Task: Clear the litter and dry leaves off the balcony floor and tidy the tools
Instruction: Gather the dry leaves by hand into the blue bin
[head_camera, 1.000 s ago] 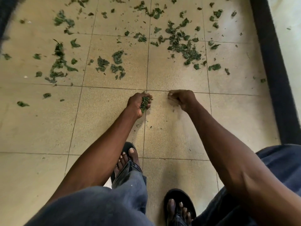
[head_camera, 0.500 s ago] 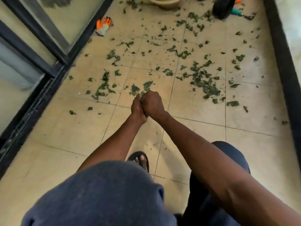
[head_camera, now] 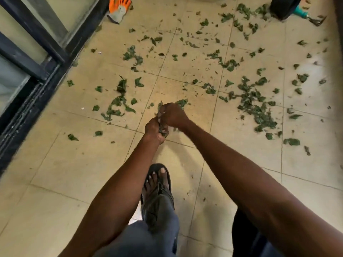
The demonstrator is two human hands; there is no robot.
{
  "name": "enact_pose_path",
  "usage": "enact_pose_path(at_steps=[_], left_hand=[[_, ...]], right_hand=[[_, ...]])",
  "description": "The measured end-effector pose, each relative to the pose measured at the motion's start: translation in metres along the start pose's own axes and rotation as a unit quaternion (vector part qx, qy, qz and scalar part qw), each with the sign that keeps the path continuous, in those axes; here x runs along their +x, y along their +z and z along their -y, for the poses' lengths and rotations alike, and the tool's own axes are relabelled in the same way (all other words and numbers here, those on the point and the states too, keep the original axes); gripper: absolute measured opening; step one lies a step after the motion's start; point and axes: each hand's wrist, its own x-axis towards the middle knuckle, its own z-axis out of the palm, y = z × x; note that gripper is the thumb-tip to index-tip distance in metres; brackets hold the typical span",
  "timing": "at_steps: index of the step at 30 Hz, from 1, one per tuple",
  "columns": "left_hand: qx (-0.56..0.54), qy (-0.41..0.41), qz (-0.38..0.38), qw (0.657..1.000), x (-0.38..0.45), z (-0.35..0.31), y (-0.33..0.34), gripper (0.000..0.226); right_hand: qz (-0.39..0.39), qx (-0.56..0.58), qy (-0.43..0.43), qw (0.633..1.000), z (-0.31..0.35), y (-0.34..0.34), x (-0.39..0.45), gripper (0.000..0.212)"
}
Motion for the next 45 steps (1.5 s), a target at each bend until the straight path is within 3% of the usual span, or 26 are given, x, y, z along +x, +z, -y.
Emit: enact_pose_path(at_steps=[2,4,6,8,10,15,18,25,31,33,35,37,39,42,45], left_hand=[[0.007,-0.019,0.010,1.000,0.012,-0.004,-0.003,0.025],[-0.005,-0.034,0.023,0.999,0.024,-0.008,-0.003,0.027],[-0.017,-0.040,0.031,0.999,0.034,-0.014,0.000,0.024],[0.002,-0.020,0.037,0.999,0.039,-0.021,0.003,0.022],[0.001,-0.010,0.047,0.999,0.036,-0.023,0.005,0.023],[0.003,-0.007,0.059,0.998,0.026,-0.016,0.003,0.027],[-0.010,-0.004,0.048,0.999,0.022,-0.014,-0.004,0.026],[0.001,-0.006,0.025,1.000,0.015,-0.007,-0.018,0.028],[0.006,-0.027,0.017,0.999,0.012,0.004,-0.027,0.028],[0.009,-0.031,0.017,0.999,0.011,0.007,-0.029,0.027],[0.009,-0.036,0.022,0.999,0.011,0.011,-0.029,0.027],[0.009,-0.041,0.022,0.999,0.010,0.014,-0.028,0.027],[0.018,-0.041,0.018,0.999,0.012,0.017,-0.027,0.027],[0.034,-0.025,0.011,0.999,0.012,0.017,-0.025,0.029],[0.027,-0.010,0.022,0.999,0.016,0.014,-0.023,0.041]], right_hand=[[0.042,0.103,0.011,0.994,-0.009,-0.018,0.016,0.014],[-0.036,0.145,0.058,0.987,-0.031,-0.036,0.034,0.019],[-0.070,0.044,0.091,0.992,-0.061,-0.045,0.056,0.043],[-0.025,-0.045,0.090,0.995,-0.085,-0.044,0.072,0.075],[0.041,-0.122,0.036,0.991,-0.099,-0.036,0.081,0.096],[0.126,-0.269,-0.052,0.953,-0.119,0.002,0.074,0.112],[0.144,-0.305,-0.097,0.936,-0.122,0.013,0.063,0.103],[0.127,-0.349,-0.191,0.909,-0.123,0.026,0.020,0.055],[0.047,-0.409,-0.212,0.887,-0.126,0.027,-0.013,0.039],[0.027,-0.397,-0.201,0.895,-0.132,0.028,-0.013,0.037],[-0.030,-0.336,-0.151,0.929,-0.131,0.025,-0.008,0.029],[-0.129,-0.192,-0.052,0.971,-0.123,0.019,-0.002,0.024],[-0.191,-0.071,0.023,0.979,-0.106,0.018,0.003,0.023],[-0.182,0.011,0.048,0.982,-0.067,0.036,0.000,0.023],[-0.116,-0.084,0.019,0.990,-0.036,0.057,-0.001,0.024]])
